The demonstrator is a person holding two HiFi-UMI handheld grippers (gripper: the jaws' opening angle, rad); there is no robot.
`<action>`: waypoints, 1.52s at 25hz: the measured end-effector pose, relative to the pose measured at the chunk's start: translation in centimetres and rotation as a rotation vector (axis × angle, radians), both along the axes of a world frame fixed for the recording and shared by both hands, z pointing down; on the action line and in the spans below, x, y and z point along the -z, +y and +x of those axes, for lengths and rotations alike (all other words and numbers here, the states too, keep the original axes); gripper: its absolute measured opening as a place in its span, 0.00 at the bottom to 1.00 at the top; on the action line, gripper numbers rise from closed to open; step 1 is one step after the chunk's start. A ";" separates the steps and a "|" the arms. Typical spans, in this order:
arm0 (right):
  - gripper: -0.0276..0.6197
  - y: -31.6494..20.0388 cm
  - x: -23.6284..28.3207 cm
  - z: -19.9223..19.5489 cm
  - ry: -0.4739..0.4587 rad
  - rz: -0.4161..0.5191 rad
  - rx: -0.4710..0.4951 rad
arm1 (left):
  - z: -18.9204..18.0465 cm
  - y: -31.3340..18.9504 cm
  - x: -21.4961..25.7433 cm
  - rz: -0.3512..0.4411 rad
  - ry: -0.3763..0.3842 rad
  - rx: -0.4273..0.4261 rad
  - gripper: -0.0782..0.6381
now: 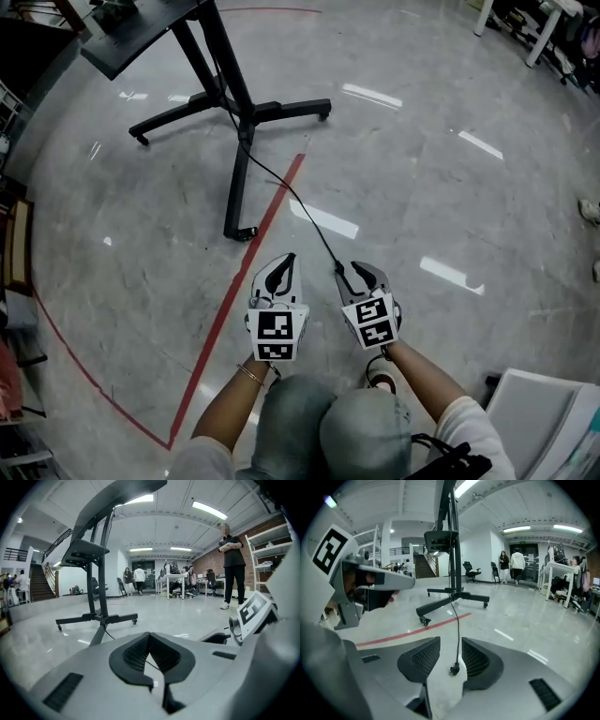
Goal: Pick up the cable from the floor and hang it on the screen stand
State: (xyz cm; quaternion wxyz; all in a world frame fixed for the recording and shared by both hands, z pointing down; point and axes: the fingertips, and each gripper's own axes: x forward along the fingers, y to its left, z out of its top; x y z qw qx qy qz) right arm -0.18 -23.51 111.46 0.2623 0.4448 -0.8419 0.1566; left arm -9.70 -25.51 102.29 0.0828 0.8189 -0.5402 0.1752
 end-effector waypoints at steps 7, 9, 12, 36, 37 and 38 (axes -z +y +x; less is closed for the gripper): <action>0.27 -0.9 -9.6 -0.3 0.080 -0.072 -0.005 | -0.8 -1.3 -5.4 -0.011 -0.003 -0.013 0.12; 0.27 -1.3 -11.4 -0.2 0.092 -0.092 -0.011 | -0.9 -1.4 -6.8 -0.021 0.008 -0.007 0.12; 0.27 -2.2 -13.3 -0.2 0.107 -0.113 -0.018 | -0.8 -1.5 -8.5 -0.040 0.021 0.004 0.12; 0.27 -3.3 -17.6 -0.9 0.129 -0.260 -0.094 | -2.0 -1.1 -11.5 -0.083 0.052 0.044 0.11; 0.27 -3.2 -17.3 -0.8 0.124 -0.251 -0.095 | -2.0 -1.1 -11.4 -0.081 0.051 0.042 0.12; 0.27 -3.0 -16.9 -0.7 0.114 -0.238 -0.098 | -2.0 -1.2 -11.2 -0.077 0.052 0.043 0.11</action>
